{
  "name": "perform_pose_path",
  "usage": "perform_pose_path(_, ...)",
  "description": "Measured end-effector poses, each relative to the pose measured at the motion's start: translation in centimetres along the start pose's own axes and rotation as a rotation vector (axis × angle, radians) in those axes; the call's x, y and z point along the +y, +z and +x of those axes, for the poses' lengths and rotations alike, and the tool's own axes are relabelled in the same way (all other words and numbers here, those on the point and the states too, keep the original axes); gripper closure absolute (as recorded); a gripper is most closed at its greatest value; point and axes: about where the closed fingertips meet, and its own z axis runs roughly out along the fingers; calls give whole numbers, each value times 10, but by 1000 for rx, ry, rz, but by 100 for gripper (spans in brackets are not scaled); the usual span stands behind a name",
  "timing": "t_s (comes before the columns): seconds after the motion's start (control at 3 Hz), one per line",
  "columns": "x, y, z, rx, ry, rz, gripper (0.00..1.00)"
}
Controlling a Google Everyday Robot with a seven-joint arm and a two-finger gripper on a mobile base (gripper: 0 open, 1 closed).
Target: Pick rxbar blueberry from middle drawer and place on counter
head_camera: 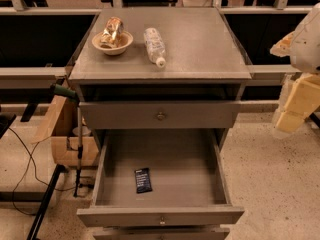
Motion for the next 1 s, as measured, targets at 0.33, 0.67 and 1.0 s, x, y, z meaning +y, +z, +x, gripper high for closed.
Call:
perform_pose_path(0.33, 1, 1, 0, -2, 2, 3, 0)
perform_pose_path(0.67, 9, 20, 2, -19, 33, 16, 0)
perform_pose_path(1.0, 38, 66, -14, -78, 98, 17, 0)
